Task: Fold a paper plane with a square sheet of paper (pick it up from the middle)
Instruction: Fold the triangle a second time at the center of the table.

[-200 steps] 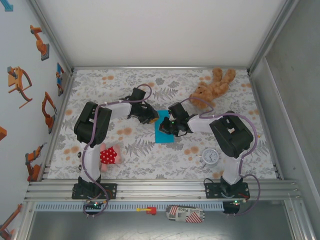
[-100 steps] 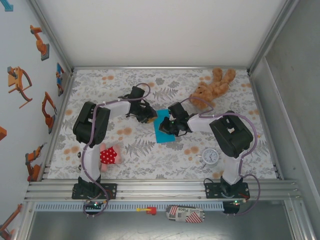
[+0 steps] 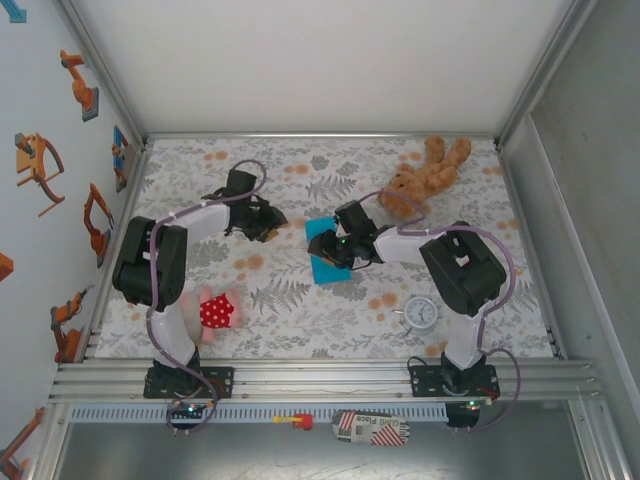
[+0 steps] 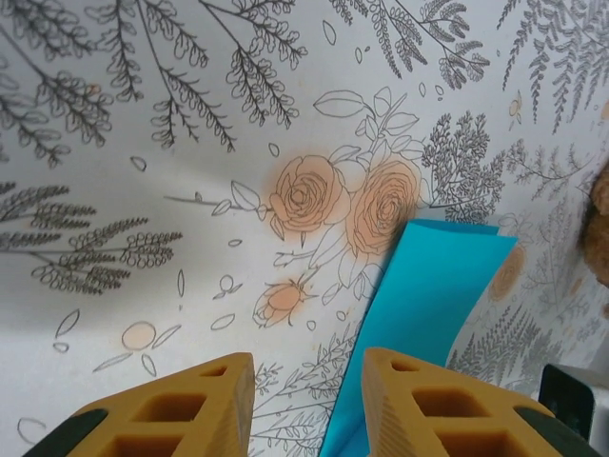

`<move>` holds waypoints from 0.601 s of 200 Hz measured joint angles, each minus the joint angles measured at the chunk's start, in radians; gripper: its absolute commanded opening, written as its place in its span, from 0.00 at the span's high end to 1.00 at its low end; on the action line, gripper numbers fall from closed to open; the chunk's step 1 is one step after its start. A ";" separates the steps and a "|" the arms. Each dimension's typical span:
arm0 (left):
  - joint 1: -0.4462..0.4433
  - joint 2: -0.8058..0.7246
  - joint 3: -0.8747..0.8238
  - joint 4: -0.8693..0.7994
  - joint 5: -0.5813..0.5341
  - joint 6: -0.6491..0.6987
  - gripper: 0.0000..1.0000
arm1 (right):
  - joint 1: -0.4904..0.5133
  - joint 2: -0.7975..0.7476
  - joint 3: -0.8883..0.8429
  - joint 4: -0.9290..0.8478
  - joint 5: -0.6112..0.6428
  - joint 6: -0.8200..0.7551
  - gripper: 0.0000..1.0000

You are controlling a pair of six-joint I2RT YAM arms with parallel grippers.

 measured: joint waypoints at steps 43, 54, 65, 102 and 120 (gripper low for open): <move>-0.017 -0.056 -0.115 0.119 0.041 -0.034 0.70 | 0.000 0.000 -0.006 0.004 0.002 -0.005 0.60; -0.029 -0.060 -0.134 0.139 0.049 -0.039 0.73 | 0.000 0.000 -0.010 0.004 0.006 -0.011 0.65; -0.045 -0.062 -0.147 0.157 0.054 -0.043 0.77 | 0.000 0.000 -0.015 0.004 0.012 -0.010 0.68; -0.117 -0.064 -0.159 0.201 0.061 -0.047 0.87 | 0.000 0.000 -0.029 0.005 0.024 -0.022 0.86; -0.147 -0.063 -0.159 0.219 0.062 -0.044 0.91 | 0.000 0.000 -0.037 -0.001 0.029 -0.024 0.96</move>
